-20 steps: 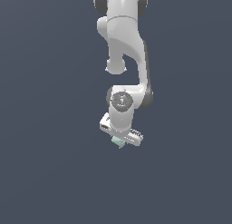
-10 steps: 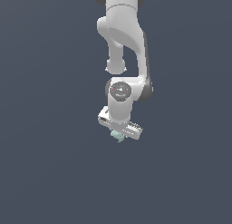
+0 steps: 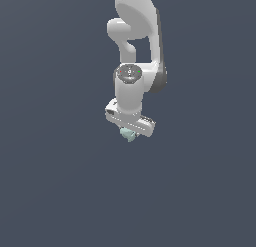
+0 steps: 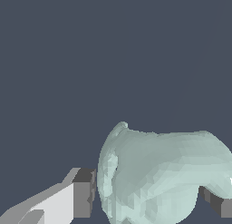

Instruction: Pick up the object and move it to a goal position.

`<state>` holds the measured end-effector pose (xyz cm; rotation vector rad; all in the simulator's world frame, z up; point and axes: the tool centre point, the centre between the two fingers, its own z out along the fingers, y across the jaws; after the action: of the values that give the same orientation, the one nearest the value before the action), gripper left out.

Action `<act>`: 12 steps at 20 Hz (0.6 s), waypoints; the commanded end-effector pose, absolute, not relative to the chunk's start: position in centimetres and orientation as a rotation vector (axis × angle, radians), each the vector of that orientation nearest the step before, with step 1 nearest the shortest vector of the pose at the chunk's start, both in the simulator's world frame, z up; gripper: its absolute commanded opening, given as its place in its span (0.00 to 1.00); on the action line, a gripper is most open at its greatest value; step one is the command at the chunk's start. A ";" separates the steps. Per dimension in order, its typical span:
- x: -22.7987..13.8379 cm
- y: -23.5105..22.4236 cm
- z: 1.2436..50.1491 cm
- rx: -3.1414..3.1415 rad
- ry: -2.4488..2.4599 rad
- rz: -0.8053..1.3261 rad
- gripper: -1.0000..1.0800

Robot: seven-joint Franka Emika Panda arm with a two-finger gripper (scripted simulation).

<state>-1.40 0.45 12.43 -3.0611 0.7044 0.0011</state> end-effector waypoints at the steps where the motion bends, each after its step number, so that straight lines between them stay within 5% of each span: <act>1: -2.8 0.2 14.0 -3.060 0.704 0.001 0.00; 12: -6.7 -0.7 18.8 -3.061 0.704 0.000 0.00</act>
<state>-6.25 -0.61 18.27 -3.0605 0.7044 -0.0004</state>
